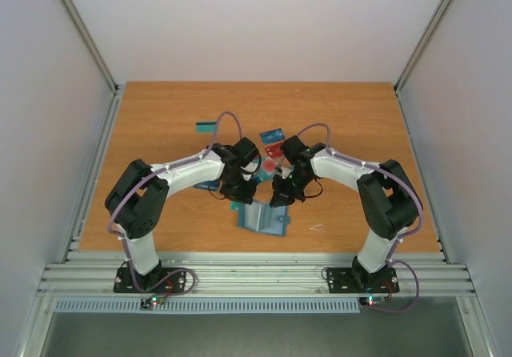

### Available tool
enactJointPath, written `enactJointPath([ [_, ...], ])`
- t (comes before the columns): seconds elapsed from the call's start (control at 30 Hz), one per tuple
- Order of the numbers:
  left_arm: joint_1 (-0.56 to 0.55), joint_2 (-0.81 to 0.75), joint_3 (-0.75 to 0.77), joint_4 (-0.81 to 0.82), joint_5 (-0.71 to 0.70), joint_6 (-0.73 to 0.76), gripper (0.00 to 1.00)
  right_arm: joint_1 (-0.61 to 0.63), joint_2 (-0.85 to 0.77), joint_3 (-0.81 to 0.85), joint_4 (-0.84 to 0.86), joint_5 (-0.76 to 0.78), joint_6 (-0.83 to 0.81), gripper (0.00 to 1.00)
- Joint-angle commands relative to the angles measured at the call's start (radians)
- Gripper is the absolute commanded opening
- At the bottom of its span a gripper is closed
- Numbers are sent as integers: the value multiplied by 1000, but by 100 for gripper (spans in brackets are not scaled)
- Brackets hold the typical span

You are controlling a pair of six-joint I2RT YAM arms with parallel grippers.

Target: Put the credit cards into the card holder

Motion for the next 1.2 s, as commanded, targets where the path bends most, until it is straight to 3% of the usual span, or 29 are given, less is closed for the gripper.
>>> enactJointPath([
  [0.0, 4, -17, -27, 8, -15, 19, 17, -9, 27, 59, -174, 73, -77, 1],
  [0.33, 3, -15, -154, 159, 92, -57, 15, 16, 94, 163, -295, 138, -93, 4],
  [0.57, 0, -16, -200, 206, 113, -86, 14, 69, 135, 251, -342, 162, -80, 22],
  [0.77, -1, -18, -215, 218, 117, -97, 11, 110, 159, 274, -308, 99, -28, 37],
  [1.17, 1, -109, -233, 201, 95, -123, 10, 127, 198, 230, -156, -37, 65, 43],
])
